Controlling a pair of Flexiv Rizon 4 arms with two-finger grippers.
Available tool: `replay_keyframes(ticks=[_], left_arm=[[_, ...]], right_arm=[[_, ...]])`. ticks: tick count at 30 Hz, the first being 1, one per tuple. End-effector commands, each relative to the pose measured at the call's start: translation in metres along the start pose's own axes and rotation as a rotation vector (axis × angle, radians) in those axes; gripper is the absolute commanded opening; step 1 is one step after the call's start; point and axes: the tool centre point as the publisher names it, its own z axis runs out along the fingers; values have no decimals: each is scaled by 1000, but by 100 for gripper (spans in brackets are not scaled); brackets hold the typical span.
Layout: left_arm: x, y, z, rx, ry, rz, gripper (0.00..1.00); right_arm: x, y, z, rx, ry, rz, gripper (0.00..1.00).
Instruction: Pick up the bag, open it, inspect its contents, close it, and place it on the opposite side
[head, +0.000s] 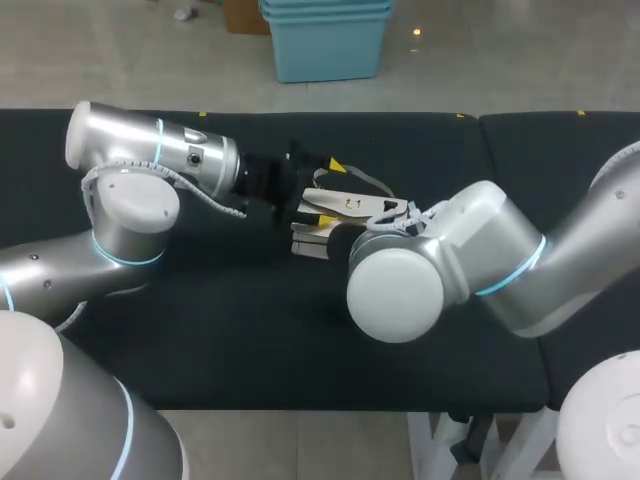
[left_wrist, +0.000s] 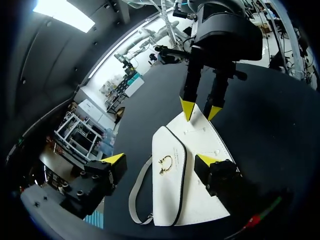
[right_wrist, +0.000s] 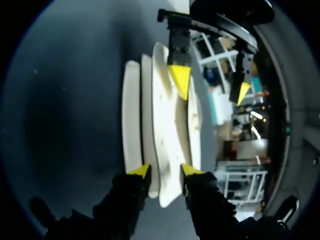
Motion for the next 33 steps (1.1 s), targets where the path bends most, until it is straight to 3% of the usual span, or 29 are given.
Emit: replay_keyframes(ticks=[1,6,18,33], left_arm=[[-4,-1,-7,6,10,-5,100],[-11,-6,-13,2,38,-48,100],[-23,-14,-26,-130,148,-163,100],[-26,-13,-44,-281,285,-383,100]], right_arm=[[0,-2,-9,-11,-4,-1,100],[-6,-4,-20,-30,19,8,100],[-33,-2,-47,-44,128,-37,100],[-50,-8,-55,-14,295,-28,100]])
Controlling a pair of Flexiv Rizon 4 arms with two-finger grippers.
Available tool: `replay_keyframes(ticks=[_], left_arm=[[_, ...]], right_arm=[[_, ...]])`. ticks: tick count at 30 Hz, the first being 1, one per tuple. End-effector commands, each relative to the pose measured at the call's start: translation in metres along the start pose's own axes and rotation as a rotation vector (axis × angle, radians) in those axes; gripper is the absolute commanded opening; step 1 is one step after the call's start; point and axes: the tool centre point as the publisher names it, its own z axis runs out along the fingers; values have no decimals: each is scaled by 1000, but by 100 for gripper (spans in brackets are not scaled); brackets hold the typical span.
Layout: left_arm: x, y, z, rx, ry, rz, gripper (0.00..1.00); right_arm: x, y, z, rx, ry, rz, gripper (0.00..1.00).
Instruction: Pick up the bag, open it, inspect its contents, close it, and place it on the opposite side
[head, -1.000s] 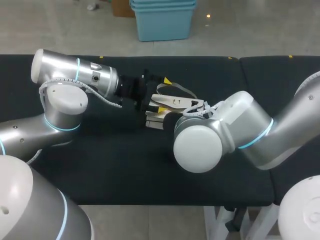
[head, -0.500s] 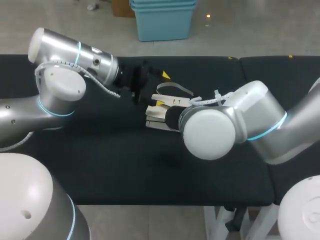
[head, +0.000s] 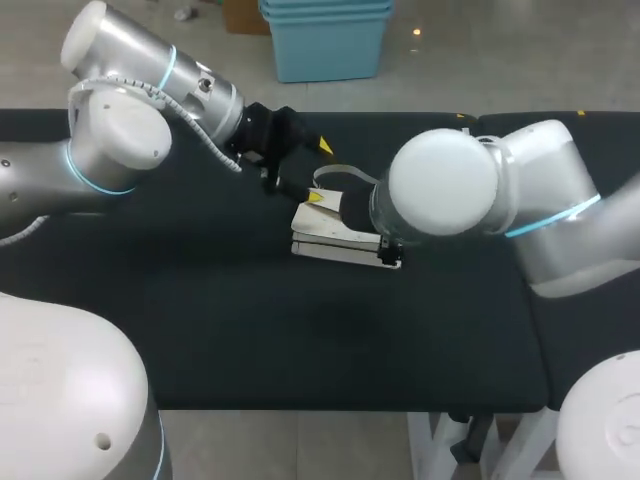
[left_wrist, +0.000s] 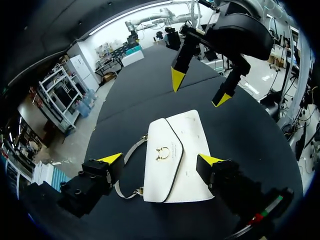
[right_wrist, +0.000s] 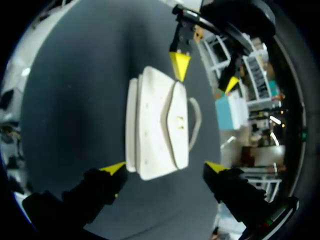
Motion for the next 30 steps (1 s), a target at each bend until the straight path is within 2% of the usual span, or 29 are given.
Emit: replay_keyframes(ticks=[1,12,19,20,21,30], left_arm=[[-3,-2,-7,-87,83,-48,100],[8,4,-15,-282,219,-171,100],[19,7,-24,-365,267,-238,100],[19,7,-25,-389,260,-242,100],[22,8,-28,-457,228,-229,100],[22,8,-28,-457,228,-229,100]], right_arm=[[-10,-2,-7,20,100,1,100],[-24,-2,-17,72,205,-14,100],[-32,-2,-17,43,303,5,100],[-32,-2,-17,37,314,4,100],[-33,-2,-17,38,324,0,100],[-35,-3,-18,52,305,-29,100]])
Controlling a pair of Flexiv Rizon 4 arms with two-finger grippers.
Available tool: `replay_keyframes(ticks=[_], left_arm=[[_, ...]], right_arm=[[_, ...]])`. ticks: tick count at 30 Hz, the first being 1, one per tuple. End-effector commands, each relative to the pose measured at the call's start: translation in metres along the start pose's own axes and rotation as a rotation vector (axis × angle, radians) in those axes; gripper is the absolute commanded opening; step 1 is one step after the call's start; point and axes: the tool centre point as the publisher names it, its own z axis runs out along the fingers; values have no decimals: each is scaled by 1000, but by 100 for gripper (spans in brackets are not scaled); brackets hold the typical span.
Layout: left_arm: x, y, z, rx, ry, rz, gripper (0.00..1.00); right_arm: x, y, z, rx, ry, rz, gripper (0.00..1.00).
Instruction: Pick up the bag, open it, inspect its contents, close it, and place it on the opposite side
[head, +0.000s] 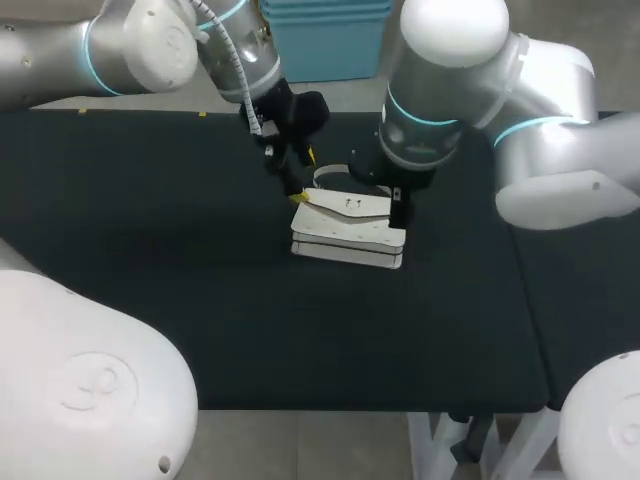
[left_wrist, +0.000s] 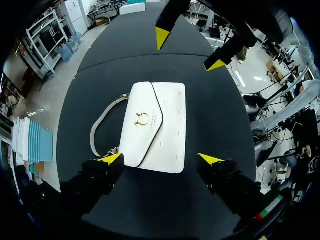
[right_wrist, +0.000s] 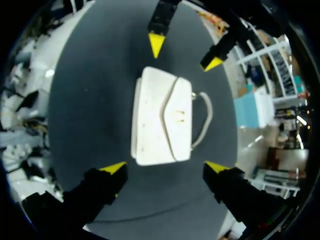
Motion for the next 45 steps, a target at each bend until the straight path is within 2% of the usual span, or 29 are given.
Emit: replay_keyframes(ticks=[1,9,11,13,22,24,26,28,30,31,36,37,38,39,45], left_arm=[[1,-2,-1,-30,-2,-1,100],[1,-2,-1,-30,-2,-1,100],[1,-7,-1,-10,31,-41,100],[-2,-9,-4,-28,29,-193,100],[-7,2,-17,58,166,-840,100],[-5,4,-18,78,161,-989,100],[-3,5,-16,121,221,-1078,100],[-3,6,-13,139,232,-1195,100],[-3,7,-9,168,263,-1274,100],[-2,8,-6,214,277,-1348,100],[2,8,0,299,208,-1516,100],[5,8,-2,304,145,-1546,100],[6,7,-4,274,60,-1566,100],[6,7,-4,274,60,-1566,100],[6,7,-4,274,60,-1566,100]], right_arm=[[-2,3,-1,9,28,-2,100],[-2,3,-1,9,28,-2,100],[-10,4,1,-7,60,29,100],[-18,1,3,27,99,118,100],[-57,-18,7,156,321,581,100],[-61,-20,7,176,376,686,100],[-63,-21,7,196,393,793,100],[-63,-21,7,179,432,875,100],[-63,-23,7,198,444,964,100],[-62,-24,8,180,473,1038,100],[-56,-28,14,176,515,1276,100],[-54,-30,15,184,504,1324,100],[-52,-31,15,183,482,1375,100],[-49,-33,16,195,457,1399,100],[-49,-33,16,195,457,1399,100]])
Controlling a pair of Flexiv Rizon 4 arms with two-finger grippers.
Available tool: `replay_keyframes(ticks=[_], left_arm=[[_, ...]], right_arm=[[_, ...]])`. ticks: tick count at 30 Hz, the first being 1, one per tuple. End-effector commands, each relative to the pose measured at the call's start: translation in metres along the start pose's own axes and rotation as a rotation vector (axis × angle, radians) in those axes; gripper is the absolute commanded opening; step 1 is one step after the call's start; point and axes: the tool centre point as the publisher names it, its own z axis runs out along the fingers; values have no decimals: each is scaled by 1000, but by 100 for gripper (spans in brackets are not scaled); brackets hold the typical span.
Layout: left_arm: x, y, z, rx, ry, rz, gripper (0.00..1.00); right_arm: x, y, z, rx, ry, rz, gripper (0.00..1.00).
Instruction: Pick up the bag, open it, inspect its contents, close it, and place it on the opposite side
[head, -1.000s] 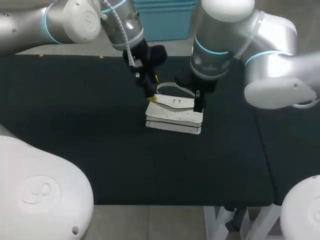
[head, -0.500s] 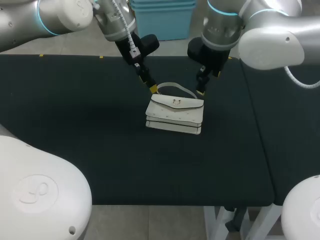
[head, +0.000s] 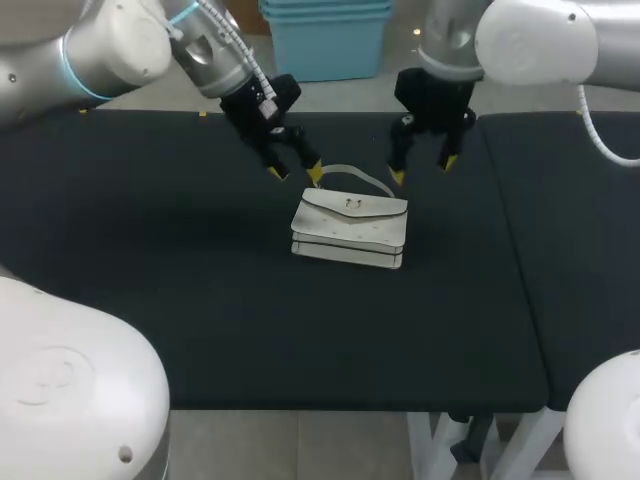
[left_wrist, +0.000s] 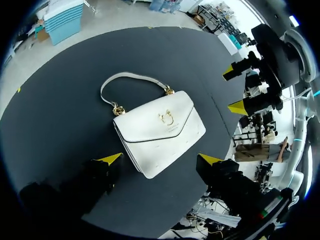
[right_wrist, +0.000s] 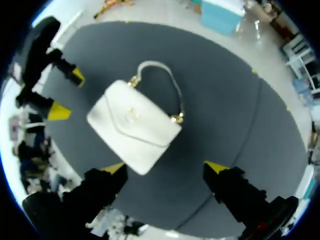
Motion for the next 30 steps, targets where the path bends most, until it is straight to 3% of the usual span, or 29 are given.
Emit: replay_keyframes(ticks=[1,8,9,11,18,26,30], left_arm=[[3,8,1,206,-20,-485,100],[3,8,1,206,-20,-485,100],[0,4,4,229,26,-561,100],[-7,2,14,273,52,-664,100],[-29,8,31,242,213,-809,100],[-43,2,40,142,427,-813,100],[-42,-3,46,124,468,-791,100]], right_arm=[[-2,2,-1,-12,86,393,100],[-2,2,-1,-12,86,393,100],[-2,2,-1,-12,86,393,100],[1,0,6,-26,200,444,100],[-2,-8,30,2,437,623,100],[1,1,51,66,577,720,100],[5,5,62,104,631,752,100]])
